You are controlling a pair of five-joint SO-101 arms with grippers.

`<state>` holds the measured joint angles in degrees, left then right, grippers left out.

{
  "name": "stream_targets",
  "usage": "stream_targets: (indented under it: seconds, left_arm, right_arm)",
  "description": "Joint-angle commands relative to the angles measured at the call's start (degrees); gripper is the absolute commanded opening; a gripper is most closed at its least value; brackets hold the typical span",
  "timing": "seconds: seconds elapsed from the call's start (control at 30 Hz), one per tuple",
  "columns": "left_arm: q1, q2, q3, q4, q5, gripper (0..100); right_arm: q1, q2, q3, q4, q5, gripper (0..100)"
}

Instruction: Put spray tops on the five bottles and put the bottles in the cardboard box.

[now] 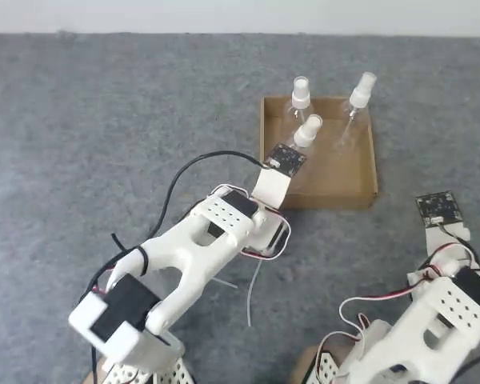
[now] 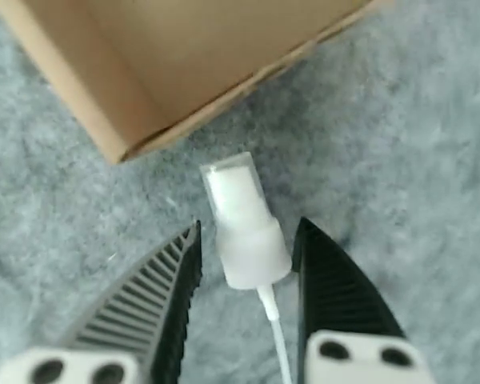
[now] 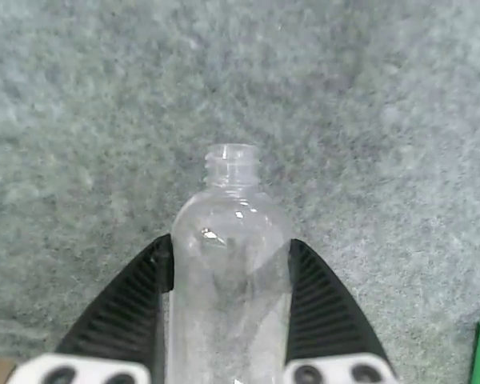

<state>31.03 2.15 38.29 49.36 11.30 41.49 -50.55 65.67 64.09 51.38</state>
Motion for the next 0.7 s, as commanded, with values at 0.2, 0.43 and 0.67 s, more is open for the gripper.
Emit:
stream_targets:
  seconds: [0.2,0.43,0.67]
  left_arm:
    - [-1.1,-1.1,-2.2,2.6,0.6,3]
    - [-9.1,-1.1,-2.6,6.0,-4.3,3]
    - [-19.6,-1.1,-4.1,5.5,-7.1,3]
  right_arm:
    - [0.4,-2.2,-0.4,-0.5,1.1,0.7]
    - [0.4,-2.2,-0.4,-0.5,1.1,0.7]
    - [0.4,-2.2,-0.4,-0.5,1.1,0.7]
